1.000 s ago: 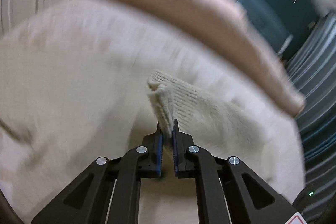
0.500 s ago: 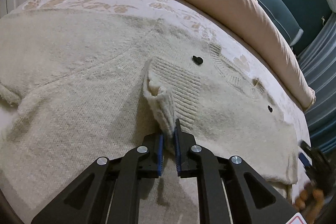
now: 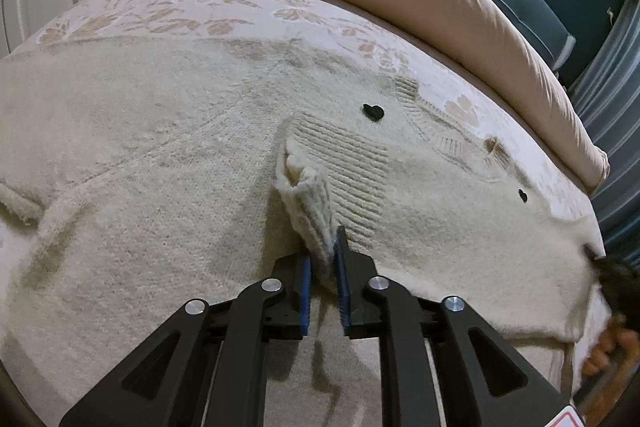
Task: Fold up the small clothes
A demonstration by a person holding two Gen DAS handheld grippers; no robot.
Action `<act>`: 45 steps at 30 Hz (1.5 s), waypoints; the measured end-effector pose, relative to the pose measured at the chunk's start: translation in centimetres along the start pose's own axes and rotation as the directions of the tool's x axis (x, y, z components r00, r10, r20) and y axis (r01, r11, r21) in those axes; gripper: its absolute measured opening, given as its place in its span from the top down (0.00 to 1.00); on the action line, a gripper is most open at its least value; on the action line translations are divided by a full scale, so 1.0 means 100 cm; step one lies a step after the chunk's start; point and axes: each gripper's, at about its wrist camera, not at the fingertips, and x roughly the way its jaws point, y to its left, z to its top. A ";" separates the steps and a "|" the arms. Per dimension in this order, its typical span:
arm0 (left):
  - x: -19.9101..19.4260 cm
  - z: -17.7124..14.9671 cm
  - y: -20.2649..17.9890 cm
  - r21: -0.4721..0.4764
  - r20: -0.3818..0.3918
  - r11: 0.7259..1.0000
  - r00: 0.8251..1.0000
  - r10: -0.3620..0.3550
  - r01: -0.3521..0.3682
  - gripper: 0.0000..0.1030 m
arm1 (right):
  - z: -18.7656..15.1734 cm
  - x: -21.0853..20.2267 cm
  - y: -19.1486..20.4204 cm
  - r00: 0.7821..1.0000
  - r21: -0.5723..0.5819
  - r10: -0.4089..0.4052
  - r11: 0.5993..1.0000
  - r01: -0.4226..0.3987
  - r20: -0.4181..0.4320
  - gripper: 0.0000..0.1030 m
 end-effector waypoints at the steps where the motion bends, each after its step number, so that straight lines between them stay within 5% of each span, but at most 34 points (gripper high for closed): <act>1: 0.000 -0.001 0.001 -0.003 0.003 1.000 1.000 -0.001 0.001 0.87 | -0.004 -0.013 0.013 1.000 -0.031 0.012 0.999 -0.012 0.021 0.88; 4: 0.000 -0.003 -0.002 0.000 0.011 1.000 1.000 0.013 -0.013 0.86 | -0.040 -0.019 0.043 0.986 -0.115 0.126 0.984 -0.139 -0.109 0.88; 7: 0.000 -0.002 -0.003 -0.005 0.003 1.000 1.000 0.022 -0.022 0.86 | -0.070 0.000 0.041 0.984 -0.244 0.017 0.968 -0.061 -0.179 0.92; 11: 0.000 0.000 0.001 -0.025 -0.013 1.000 1.000 0.002 -0.002 0.86 | -0.055 -0.018 -0.025 0.994 -0.022 0.033 0.999 -0.035 -0.102 0.91; 14: 0.000 -0.001 -0.001 -0.004 -0.005 1.000 1.000 0.015 -0.015 0.86 | -0.034 -0.040 -0.046 0.983 0.033 -0.181 0.983 0.181 0.001 0.80; 15: 0.000 -0.002 -0.002 0.002 0.000 1.000 1.000 0.023 -0.023 0.86 | -0.029 -0.045 -0.051 0.982 0.050 -0.190 0.981 0.188 0.019 0.80; 18: 0.000 -0.004 -0.005 0.015 0.016 0.999 0.999 0.044 -0.044 0.86 | -0.028 -0.050 -0.041 0.998 0.093 -0.055 0.994 0.053 0.019 0.80; 22: 0.000 -0.005 -0.006 0.018 0.028 0.998 0.998 0.054 -0.055 0.86 | -0.043 -0.024 0.013 0.987 -0.096 0.110 0.988 -0.122 -0.122 0.82; 23: 0.000 -0.005 -0.006 0.019 0.027 0.998 0.998 0.054 -0.055 0.86 | -0.048 -0.009 0.023 0.981 -0.161 0.095 0.979 -0.123 -0.168 0.84; 25: 0.000 -0.004 -0.006 0.023 0.022 0.998 0.998 0.052 -0.052 0.86 | -0.049 0.013 0.012 0.987 -0.211 -0.055 0.977 0.022 -0.153 0.86; 26: 0.000 -0.004 -0.005 0.027 0.021 0.998 0.999 0.048 -0.049 0.86 | -0.042 0.019 -0.007 0.986 -0.151 -0.086 0.987 0.064 -0.142 1.00; 29: 0.001 -0.005 -0.003 0.026 0.030 0.999 0.999 0.039 -0.040 0.86 | -0.028 -0.001 -0.048 0.984 0.074 -0.157 0.984 0.163 -0.079 0.94; 33: 0.002 -0.008 -0.004 0.022 0.048 0.999 0.998 0.041 -0.042 0.86 | -0.050 -0.023 -0.004 0.993 -0.108 -0.048 0.993 0.036 -0.107 0.94; 36: 0.000 -0.008 -0.003 0.018 0.048 0.999 0.998 0.033 -0.034 0.85 | -0.081 -0.001 0.003 0.973 -0.270 -0.168 0.955 0.122 -0.156 0.99; 39: -0.013 -0.007 0.007 -0.008 0.037 1.000 0.999 -0.001 0.002 0.83 | -0.079 -0.014 -0.008 0.978 -0.178 -0.160 0.975 0.135 -0.131 1.00; 42: -0.044 -0.010 0.039 -0.076 0.056 0.996 0.997 0.052 -0.048 0.76 | -0.091 -0.041 0.015 0.974 -0.231 -0.210 0.955 0.185 -0.087 0.88; 45: -0.082 -0.011 0.102 -0.175 0.087 0.980 0.990 0.113 -0.096 0.71 | -0.122 -0.059 0.032 0.981 -0.275 -0.164 0.953 0.129 -0.108 0.74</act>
